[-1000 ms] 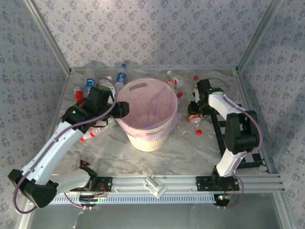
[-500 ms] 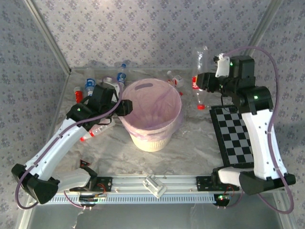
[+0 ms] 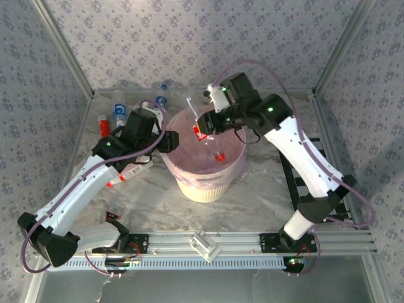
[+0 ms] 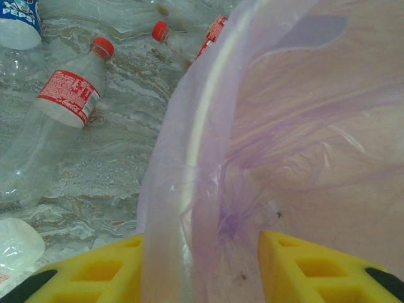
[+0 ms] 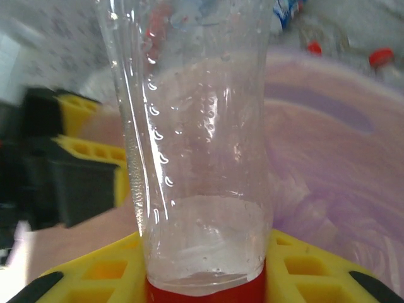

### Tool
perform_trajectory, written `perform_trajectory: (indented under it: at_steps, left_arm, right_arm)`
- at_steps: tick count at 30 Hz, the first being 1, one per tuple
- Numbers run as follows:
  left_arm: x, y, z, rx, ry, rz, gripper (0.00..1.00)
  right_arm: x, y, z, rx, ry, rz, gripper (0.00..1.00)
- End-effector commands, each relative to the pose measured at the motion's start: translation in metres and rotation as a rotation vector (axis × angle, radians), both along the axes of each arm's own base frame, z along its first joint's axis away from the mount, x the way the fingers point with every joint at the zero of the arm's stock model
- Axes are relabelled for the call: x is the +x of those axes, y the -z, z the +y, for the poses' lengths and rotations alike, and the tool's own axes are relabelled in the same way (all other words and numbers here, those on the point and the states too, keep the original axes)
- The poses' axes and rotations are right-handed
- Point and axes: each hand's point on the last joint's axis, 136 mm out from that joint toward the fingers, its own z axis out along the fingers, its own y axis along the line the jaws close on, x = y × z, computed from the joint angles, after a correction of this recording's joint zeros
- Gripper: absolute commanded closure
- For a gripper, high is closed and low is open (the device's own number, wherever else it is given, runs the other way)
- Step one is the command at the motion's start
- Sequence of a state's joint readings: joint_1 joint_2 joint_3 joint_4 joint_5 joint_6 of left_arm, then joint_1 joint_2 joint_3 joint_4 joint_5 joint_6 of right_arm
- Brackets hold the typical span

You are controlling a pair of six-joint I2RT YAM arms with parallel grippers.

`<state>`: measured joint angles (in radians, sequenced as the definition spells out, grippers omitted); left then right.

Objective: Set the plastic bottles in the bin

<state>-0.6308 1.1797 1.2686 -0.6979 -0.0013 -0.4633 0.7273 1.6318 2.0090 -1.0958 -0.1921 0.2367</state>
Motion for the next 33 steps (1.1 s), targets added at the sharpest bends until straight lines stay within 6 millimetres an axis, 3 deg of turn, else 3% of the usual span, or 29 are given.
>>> perform_trajectory:
  at_steps: [1,11,13,17,21,26,29,33]
  left_arm:
    - [-0.004,-0.007,-0.001,0.008,0.014,-0.014,0.55]
    - [-0.001,-0.011,-0.001,0.005,0.006,-0.027,0.57]
    - [-0.001,-0.012,-0.001,0.003,0.006,-0.029,0.57]
    - [-0.001,-0.012,-0.001,0.002,0.005,-0.029,0.57]
    - [-0.001,-0.01,0.0,0.003,0.0,-0.026,0.57]
    - [0.0,-0.01,0.0,0.006,-0.004,-0.026,0.57]
    - [0.001,-0.011,0.0,0.009,-0.004,-0.025,0.57]
    - [0.001,-0.01,0.001,0.014,-0.007,-0.024,0.57]
  right_arm:
    - [-0.007,0.021,-0.019,-0.167,0.024,-0.008,0.71]
    - [-0.008,0.105,-0.019,-0.341,0.044,0.085,0.69]
    - [-0.008,0.12,-0.015,-0.341,0.041,0.099,0.61]
    - [-0.007,0.13,-0.008,-0.32,0.025,0.109,0.42]
    - [-0.007,0.12,-0.004,-0.304,0.0,0.086,0.23]
    - [-0.01,0.081,-0.005,-0.26,-0.024,-0.005,0.04]
    - [-0.013,0.052,-0.008,-0.221,-0.035,-0.065,0.0]
    - [-0.018,-0.007,-0.022,-0.124,-0.018,-0.192,0.0]
